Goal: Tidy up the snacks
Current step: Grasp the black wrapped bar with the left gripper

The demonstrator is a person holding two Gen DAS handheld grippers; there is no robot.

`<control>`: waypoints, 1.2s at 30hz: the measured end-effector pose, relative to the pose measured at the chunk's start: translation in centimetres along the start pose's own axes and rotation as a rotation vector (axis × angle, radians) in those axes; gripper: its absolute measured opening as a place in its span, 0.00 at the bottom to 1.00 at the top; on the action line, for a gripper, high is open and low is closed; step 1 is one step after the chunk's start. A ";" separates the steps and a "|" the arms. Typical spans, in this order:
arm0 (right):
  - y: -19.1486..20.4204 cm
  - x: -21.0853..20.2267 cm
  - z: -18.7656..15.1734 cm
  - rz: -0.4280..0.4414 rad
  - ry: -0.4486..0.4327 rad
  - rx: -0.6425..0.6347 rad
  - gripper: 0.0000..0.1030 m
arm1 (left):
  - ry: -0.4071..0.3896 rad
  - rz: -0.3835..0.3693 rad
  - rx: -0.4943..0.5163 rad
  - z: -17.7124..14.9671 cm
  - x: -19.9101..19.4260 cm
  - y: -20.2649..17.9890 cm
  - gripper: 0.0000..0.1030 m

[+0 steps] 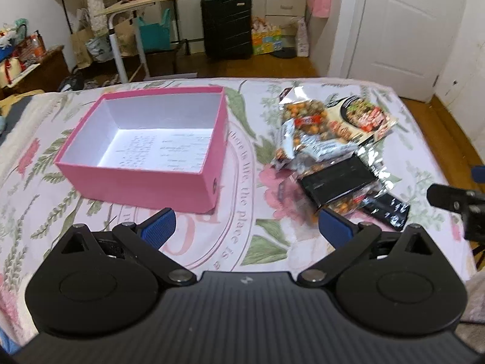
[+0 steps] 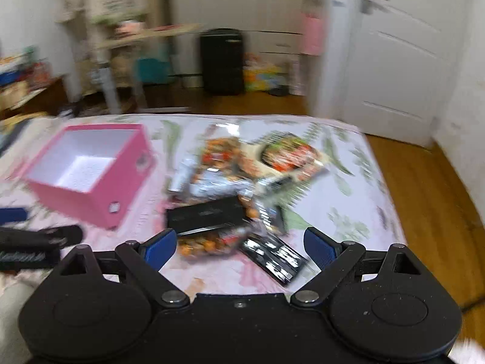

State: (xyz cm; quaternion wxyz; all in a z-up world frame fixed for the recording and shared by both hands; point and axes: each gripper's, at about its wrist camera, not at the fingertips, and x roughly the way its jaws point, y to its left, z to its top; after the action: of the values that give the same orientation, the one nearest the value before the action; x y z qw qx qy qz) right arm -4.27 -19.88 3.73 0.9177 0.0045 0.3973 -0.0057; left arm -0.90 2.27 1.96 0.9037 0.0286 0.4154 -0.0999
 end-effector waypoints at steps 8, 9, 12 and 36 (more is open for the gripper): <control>-2.4 3.6 4.7 0.163 0.051 -0.190 0.85 | -0.054 -0.121 -0.021 3.9 1.8 -0.5 0.96; -2.5 4.5 4.8 0.188 0.053 -0.201 0.84 | -0.059 -0.124 -0.024 4.1 2.4 -0.7 0.96; -2.0 7.6 4.3 0.232 0.095 -0.242 0.70 | -0.012 -0.168 -0.083 4.6 5.0 -1.0 0.93; -6.5 18.9 2.6 0.393 0.297 0.007 0.33 | 0.211 -0.410 -0.368 -1.0 17.0 -2.0 0.42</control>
State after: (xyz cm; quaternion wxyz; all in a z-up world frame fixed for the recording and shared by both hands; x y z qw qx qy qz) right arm 10.46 -26.49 -8.28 0.8325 0.0858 0.5195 0.1722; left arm 8.74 -2.20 -11.52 0.8065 -0.2100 0.5153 -0.1997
